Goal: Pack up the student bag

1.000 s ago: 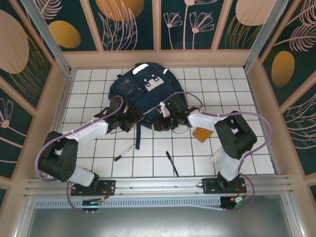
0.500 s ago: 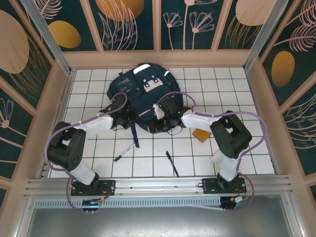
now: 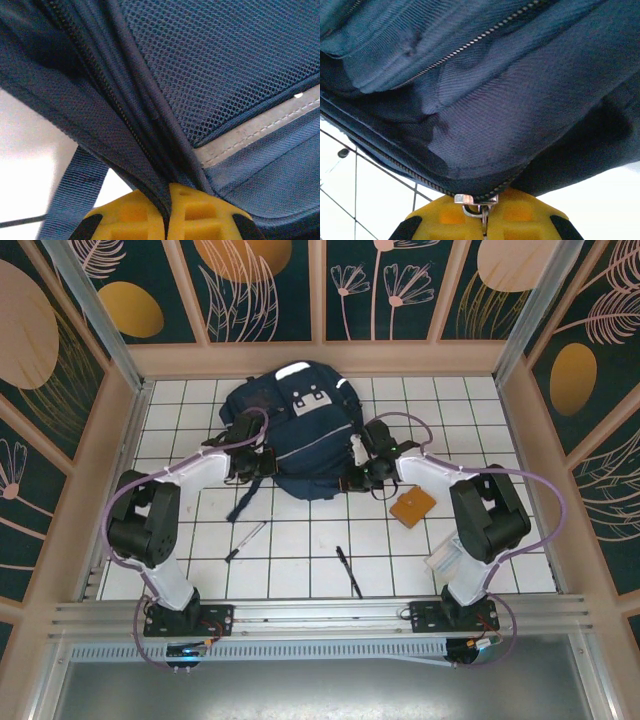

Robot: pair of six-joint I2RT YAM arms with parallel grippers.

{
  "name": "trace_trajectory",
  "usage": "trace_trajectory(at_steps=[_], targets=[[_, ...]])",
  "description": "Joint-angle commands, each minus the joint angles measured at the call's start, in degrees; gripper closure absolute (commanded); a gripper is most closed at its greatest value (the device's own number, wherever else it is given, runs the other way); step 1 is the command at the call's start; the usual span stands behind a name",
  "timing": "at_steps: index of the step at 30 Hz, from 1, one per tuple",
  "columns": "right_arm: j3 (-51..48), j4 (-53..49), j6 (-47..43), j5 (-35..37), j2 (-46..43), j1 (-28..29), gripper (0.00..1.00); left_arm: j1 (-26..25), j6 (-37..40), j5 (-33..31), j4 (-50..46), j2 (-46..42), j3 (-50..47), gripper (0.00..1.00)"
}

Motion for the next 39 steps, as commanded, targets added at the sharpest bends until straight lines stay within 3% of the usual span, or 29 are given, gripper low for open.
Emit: trace_trajectory(at_steps=[1,3,8,12,17,20,31,39], targets=[[-2.83,-9.77,-2.38,6.42,-1.69,-1.6,1.0,4.49,8.59,-6.45,-3.94,3.26,4.81,1.0],[-3.21,-8.41,-4.0,2.08,-2.3,0.41,1.0,6.13,9.4,-6.06,-5.86,5.97,7.9,0.99],[-1.39,-4.93,-1.76,-3.13,-0.91,4.35,1.0,7.69,6.94,-3.29,-9.39,7.66,12.71,0.58],[0.76,-2.58,-1.1,-5.35,0.53,6.26,1.0,7.73,0.27,1.17,-9.68,1.12,7.74,0.47],[2.22,-0.68,-0.79,-7.32,1.18,6.67,1.0,7.52,-7.9,9.11,-5.77,-7.2,-2.13,0.44],[2.59,-0.24,-0.76,-8.11,1.29,6.7,1.0,6.77,-10.46,10.33,-4.55,-9.55,-5.4,0.44],[1.56,3.45,-1.08,-12.35,0.58,7.92,1.0,-2.4,-24.94,7.5,5.89,-12.95,-13.8,0.37],[1.31,6.44,-1.11,-15.77,1.11,11.02,1.0,-3.55,-32.1,-0.62,9.19,-11.19,-13.22,0.35]])
